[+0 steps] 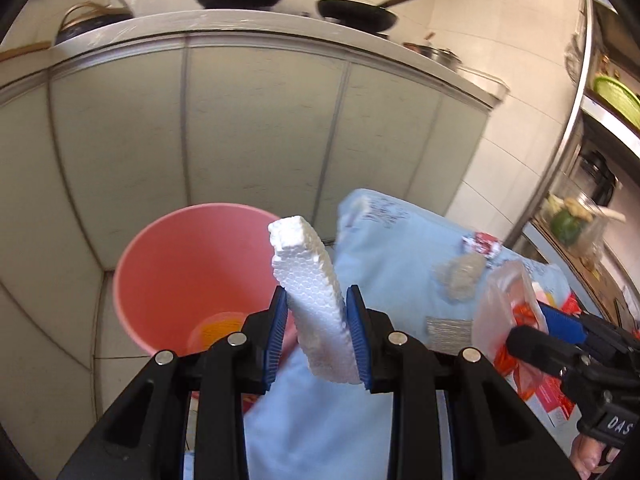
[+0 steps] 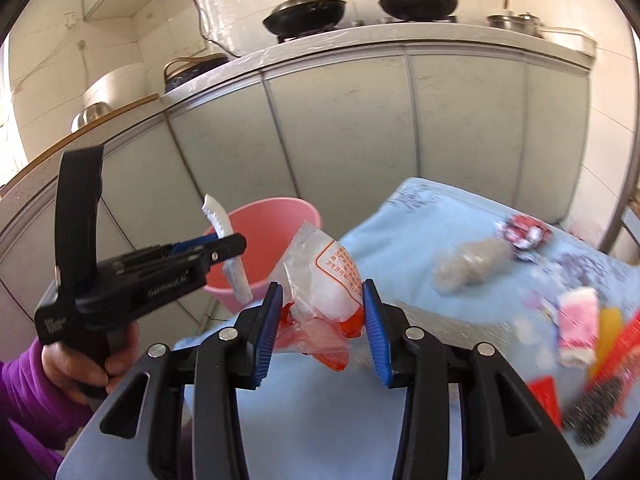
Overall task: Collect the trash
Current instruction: 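Carry the foam strip and plastic bag with both tools over the pink bucket, then open both tools to drop the foam strip and plastic bag into the bucket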
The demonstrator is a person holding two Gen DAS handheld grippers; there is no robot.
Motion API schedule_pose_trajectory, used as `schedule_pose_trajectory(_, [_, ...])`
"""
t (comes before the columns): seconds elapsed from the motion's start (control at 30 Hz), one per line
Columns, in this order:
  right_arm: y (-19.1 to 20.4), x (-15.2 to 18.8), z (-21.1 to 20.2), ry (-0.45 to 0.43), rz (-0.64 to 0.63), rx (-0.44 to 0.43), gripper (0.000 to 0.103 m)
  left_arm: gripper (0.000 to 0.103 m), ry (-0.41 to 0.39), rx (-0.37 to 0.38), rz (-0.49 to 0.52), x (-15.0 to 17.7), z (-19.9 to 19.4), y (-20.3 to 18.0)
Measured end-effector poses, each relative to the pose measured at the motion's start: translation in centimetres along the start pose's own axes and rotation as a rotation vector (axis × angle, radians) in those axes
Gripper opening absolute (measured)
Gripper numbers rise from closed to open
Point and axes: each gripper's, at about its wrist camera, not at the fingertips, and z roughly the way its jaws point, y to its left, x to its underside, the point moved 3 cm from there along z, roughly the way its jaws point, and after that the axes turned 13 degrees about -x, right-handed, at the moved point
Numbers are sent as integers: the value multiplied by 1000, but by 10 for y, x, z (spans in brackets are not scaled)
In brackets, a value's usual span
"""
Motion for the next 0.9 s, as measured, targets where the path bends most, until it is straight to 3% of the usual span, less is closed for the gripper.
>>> schedule_pose_trajectory(0.2, [18, -26, 63, 30, -19, -59, 41, 30, 11, -78, -51, 0, 17, 48])
schedule_pose_trajectory(0.43, [27, -31, 122, 87, -23, -83, 41, 30, 33, -127, -65, 6, 40, 78])
schedule_pose_trajectory(0.77, [23, -30, 164, 107, 15, -79, 41, 30, 30, -141, -70, 8, 60, 90])
schedule_pose_trajectory(0.9, [20, -31, 172, 104, 37, -82, 42, 40, 20, -138, -66, 10, 60, 90])
